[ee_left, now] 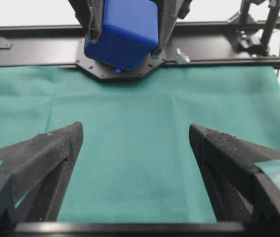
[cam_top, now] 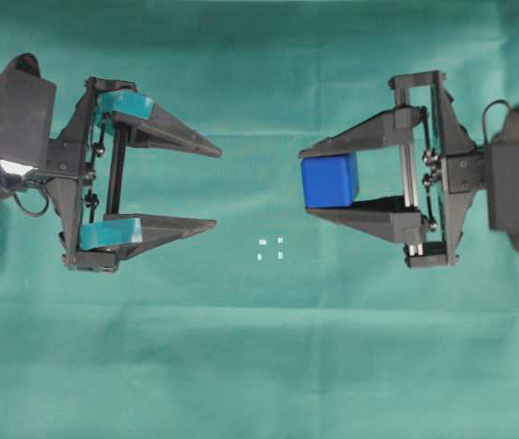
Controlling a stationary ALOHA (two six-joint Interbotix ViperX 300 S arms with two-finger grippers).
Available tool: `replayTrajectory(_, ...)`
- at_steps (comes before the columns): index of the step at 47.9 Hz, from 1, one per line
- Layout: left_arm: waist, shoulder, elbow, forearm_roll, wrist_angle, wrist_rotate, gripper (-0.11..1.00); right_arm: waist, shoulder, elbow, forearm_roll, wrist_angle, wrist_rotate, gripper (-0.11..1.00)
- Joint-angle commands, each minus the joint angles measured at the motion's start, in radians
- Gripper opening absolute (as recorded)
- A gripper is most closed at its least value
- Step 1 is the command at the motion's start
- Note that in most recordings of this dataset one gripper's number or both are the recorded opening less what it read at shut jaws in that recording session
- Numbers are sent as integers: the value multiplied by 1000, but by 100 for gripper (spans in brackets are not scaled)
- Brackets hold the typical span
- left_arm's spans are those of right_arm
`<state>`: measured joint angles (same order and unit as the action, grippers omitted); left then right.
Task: Handover the blue block to the right arm after grasping it with the left arm, then place it in the designated position.
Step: 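Carry the cube with the right gripper toward the right side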
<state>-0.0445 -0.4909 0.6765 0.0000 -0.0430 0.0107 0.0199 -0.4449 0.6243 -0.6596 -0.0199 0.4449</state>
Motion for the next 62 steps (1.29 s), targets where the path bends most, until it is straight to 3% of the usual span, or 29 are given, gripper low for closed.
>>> replayTrajectory(1,-3,-5,-20,0,-5,0,99,2,-17,-11,3,3,61,51)
replayTrajectory(11,-3,-3,-18,0,-5,0,99,2,-21,-11,3,5,207,51)
replayTrajectory(22,-3,-3,-18,0,-5,0,99,2,-21,-11,3,28,272,51)
replayTrajectory(62,-2,-3,-21,0,-5,2,99,2,-21,-11,5,35,279,51)
